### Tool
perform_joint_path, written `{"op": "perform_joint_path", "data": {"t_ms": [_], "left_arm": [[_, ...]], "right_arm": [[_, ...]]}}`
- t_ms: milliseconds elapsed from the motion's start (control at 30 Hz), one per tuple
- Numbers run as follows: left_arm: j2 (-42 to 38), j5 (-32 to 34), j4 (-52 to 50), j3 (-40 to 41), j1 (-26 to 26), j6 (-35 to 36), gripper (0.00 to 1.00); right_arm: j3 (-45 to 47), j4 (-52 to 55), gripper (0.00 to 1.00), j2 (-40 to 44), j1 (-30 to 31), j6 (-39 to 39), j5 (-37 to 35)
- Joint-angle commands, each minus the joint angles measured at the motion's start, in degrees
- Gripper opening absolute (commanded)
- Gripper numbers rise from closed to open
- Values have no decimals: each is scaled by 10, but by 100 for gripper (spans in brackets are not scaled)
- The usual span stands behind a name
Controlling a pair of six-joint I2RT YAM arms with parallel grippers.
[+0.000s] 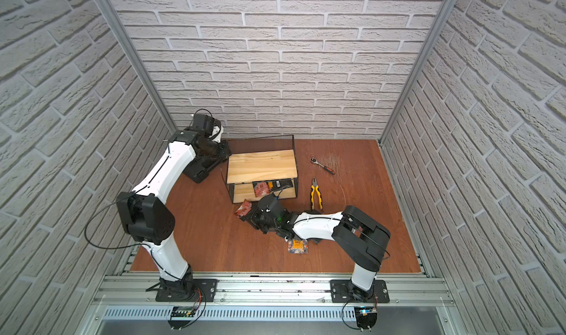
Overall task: Remove the tea bags from the shelf
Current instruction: Place the tea bag at the center of the board.
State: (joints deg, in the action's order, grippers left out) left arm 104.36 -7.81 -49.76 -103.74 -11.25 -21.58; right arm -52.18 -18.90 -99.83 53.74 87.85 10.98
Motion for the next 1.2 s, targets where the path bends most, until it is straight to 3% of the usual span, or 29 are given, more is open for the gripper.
{"op": "perform_joint_path", "data": {"t_ms": [0, 333, 667, 833, 1000, 1067, 1167], "left_arm": [[15, -2, -5, -7, 4, 8, 33], [21, -4, -4, -16, 3, 6, 33], [25, -6, -3, -17, 3, 5, 33], [22, -4, -4, -15, 3, 6, 33], [21, -5, -1, -13, 3, 6, 33], [21, -6, 1, -12, 3, 5, 33], [20, -5, -1, -12, 3, 7, 33]], "right_arm": [[-30, 39, 3, 14, 11, -87, 84], [-104, 168, 3, -73, 33, -182, 168], [-120, 269, 3, -99, 39, -218, 181], [-107, 269, 31, -68, 35, -217, 155], [-87, 257, 45, -25, 19, -200, 128], [-68, 233, 46, -4, 10, -180, 115], [-31, 185, 31, 32, 0, -142, 75]]}}
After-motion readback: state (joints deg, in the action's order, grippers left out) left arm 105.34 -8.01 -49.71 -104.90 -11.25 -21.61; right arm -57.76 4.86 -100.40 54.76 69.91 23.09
